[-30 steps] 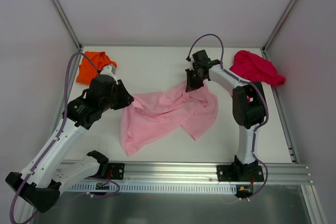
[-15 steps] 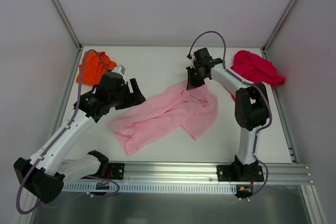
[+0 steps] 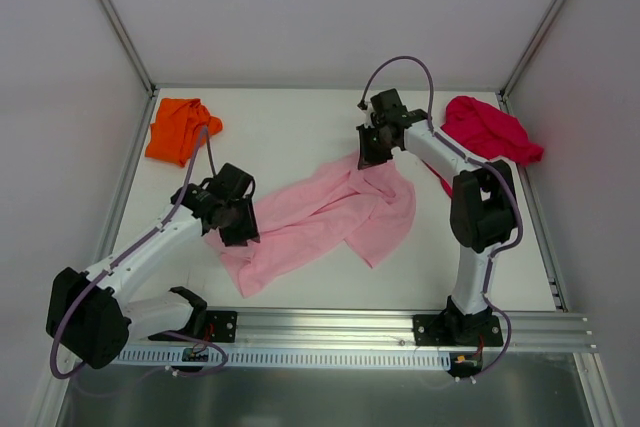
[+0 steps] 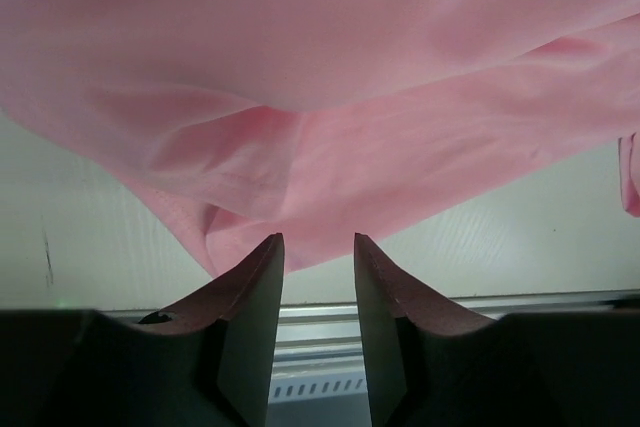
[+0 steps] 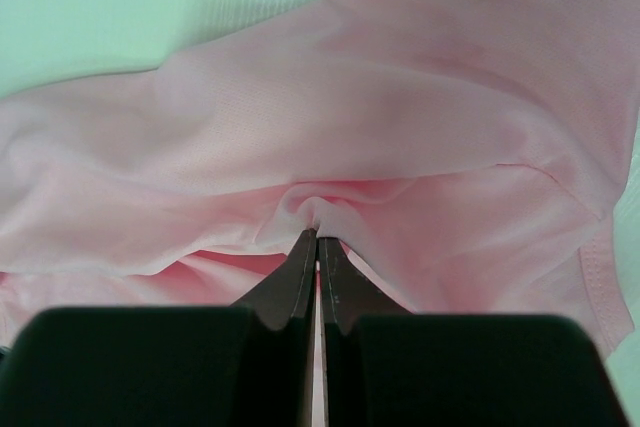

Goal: Fold and stack the t-shirts
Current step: Flatten out the tshirt

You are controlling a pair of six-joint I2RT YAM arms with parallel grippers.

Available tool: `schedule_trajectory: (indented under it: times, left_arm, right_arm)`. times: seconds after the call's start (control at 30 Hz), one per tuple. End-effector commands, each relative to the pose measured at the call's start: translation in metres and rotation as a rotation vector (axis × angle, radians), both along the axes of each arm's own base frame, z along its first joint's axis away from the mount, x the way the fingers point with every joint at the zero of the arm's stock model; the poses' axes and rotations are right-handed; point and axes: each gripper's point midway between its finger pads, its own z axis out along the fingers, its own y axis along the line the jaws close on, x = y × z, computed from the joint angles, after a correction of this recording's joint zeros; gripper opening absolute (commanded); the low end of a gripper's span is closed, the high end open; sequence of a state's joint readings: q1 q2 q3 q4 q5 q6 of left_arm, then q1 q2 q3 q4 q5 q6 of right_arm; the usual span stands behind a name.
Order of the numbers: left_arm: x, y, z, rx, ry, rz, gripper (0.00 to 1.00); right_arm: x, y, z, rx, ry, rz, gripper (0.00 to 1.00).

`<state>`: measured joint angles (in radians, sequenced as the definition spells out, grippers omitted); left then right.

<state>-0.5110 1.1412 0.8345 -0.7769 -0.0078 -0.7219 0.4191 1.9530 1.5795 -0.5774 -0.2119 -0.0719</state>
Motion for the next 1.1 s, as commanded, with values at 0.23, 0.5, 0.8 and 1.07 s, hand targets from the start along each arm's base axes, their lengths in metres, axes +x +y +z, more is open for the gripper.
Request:
schedule_trajectory:
  times: [0.23,0.5,0.8,1.07]
  left_arm:
    - [-0.035,0.024,-0.033,0.128,0.134,0.024,0.35]
    - [-0.034,0.027,-0.050,0.185,0.166,0.017,0.34]
    - [-0.012,0.025,-0.038,0.200,0.071,0.048,0.38]
    - [0.008,0.018,-0.028,0.189,0.006,0.047,0.52]
  right_arm:
    - [0.002,-0.005,0.029,0.007,-0.064,0.001,0.01]
    - [0.002,-0.007,0.039,0.010,-0.084,0.009,0.01]
    - [-0.003,-0.002,0.038,0.037,-0.073,0.030,0.01]
    - [-0.005,0.001,0.035,0.052,-0.061,0.039,0.01]
